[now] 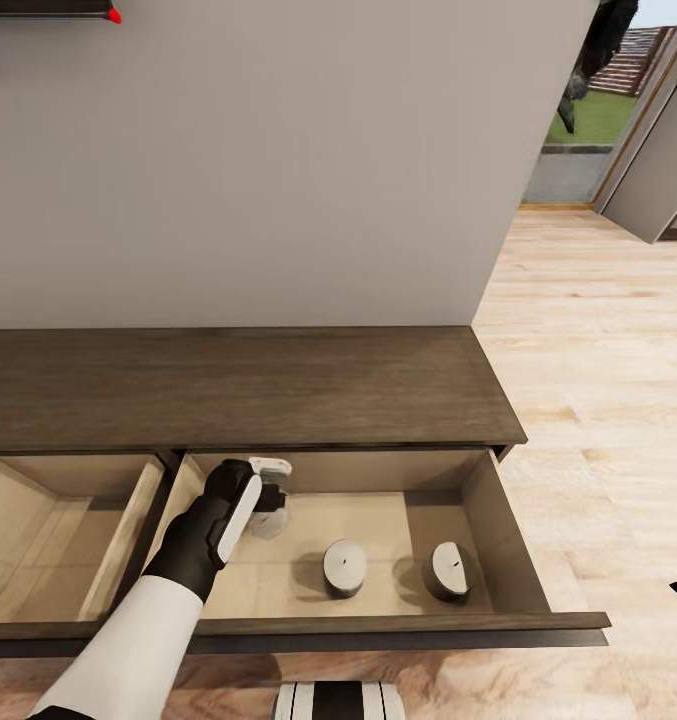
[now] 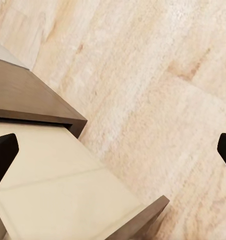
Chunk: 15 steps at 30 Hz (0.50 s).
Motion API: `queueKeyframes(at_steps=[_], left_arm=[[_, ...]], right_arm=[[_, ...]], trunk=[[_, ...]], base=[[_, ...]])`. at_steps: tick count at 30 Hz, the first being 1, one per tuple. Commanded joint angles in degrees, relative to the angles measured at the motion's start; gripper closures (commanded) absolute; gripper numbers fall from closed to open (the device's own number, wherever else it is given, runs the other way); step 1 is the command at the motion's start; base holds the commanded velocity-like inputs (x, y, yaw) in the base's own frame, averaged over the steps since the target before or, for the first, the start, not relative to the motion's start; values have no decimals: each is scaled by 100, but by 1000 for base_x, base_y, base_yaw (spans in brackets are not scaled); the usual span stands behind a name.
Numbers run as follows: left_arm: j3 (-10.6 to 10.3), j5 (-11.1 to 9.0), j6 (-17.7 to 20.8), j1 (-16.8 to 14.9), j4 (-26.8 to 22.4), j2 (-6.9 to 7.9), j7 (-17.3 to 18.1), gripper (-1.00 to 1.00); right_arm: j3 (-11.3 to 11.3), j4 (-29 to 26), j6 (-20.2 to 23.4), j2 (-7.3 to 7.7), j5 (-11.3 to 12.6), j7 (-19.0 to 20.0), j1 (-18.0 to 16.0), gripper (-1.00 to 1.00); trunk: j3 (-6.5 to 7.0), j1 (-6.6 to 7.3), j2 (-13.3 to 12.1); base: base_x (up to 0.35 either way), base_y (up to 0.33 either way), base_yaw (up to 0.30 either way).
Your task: Place each of the two pumpkins and all three candles from the living room inside a cabinet in the living room (use any cabinet), then make sure every cabinet is closed, and position the cauldron so it is next to a table in the living room.
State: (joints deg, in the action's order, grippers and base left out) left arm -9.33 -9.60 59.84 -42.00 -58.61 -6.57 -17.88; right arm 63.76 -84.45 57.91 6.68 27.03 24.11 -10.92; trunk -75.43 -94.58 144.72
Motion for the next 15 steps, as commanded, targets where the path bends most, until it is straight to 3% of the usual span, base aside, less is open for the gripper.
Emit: queueKeyframes(at_steps=[1,15], left_arm=[[-8,-60,16,-2,-5,1,-57,-100],[-8,-59,16,-2,12,-2,-57,-100]], right_arm=[[13,-1,27,0,-49,59,-6,-100],[12,-1,27,0,-49,59,-6,-100]], trunk=[[-4,1,2],[-4,1,2]], base=[[0,0,0],[0,0,0]])
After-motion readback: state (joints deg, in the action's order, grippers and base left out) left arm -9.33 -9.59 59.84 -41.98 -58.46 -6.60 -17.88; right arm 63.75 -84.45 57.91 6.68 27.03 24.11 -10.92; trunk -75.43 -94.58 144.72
